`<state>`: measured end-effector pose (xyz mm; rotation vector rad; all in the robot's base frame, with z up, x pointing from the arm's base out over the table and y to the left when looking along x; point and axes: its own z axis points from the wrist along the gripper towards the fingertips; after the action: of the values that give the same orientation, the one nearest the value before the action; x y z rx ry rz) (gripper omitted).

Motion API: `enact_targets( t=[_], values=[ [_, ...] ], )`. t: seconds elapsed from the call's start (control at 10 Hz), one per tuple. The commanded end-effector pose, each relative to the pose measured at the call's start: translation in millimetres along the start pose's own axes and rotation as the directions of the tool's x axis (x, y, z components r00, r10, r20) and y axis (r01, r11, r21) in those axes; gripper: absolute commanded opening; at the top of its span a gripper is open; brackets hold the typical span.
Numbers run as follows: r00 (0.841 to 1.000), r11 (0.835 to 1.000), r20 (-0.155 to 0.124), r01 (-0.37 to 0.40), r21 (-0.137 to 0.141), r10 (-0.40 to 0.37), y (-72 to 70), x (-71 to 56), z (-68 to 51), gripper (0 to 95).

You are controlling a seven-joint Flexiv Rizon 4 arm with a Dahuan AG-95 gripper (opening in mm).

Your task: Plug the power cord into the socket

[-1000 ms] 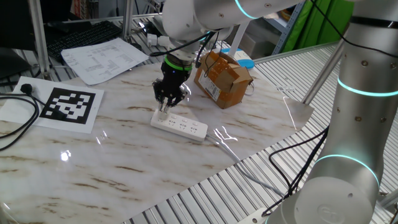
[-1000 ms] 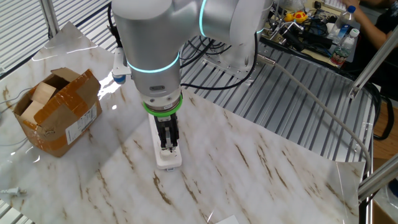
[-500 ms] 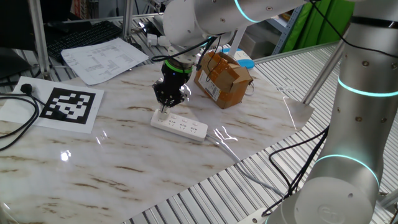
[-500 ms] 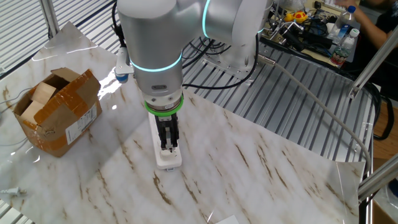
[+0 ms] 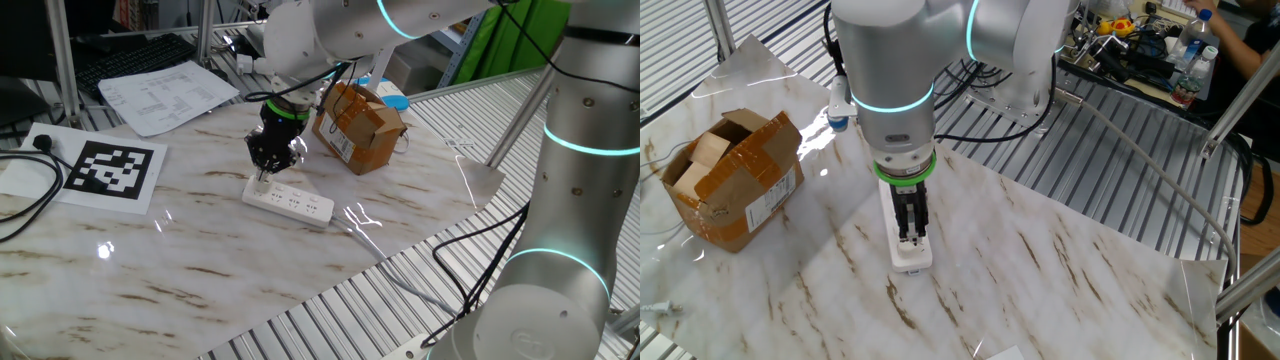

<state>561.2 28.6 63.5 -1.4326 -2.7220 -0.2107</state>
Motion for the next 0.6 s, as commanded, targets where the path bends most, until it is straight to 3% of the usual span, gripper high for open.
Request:
enact_targets(
  t=[0.1,0.3,0.6],
  values=[
    [1.0,1.0,-0.003,-0.007,-0.01,0.007,0.2,0.5,3.4,0.0],
    [1.0,1.0,0.005,-0.012,-0.011,0.012,0.8,2.7,7.3,0.0],
    [0.995,0.999,-0.096,-0.031,0.02,0.033,-0.2,2.6,-11.2,0.0]
  ],
)
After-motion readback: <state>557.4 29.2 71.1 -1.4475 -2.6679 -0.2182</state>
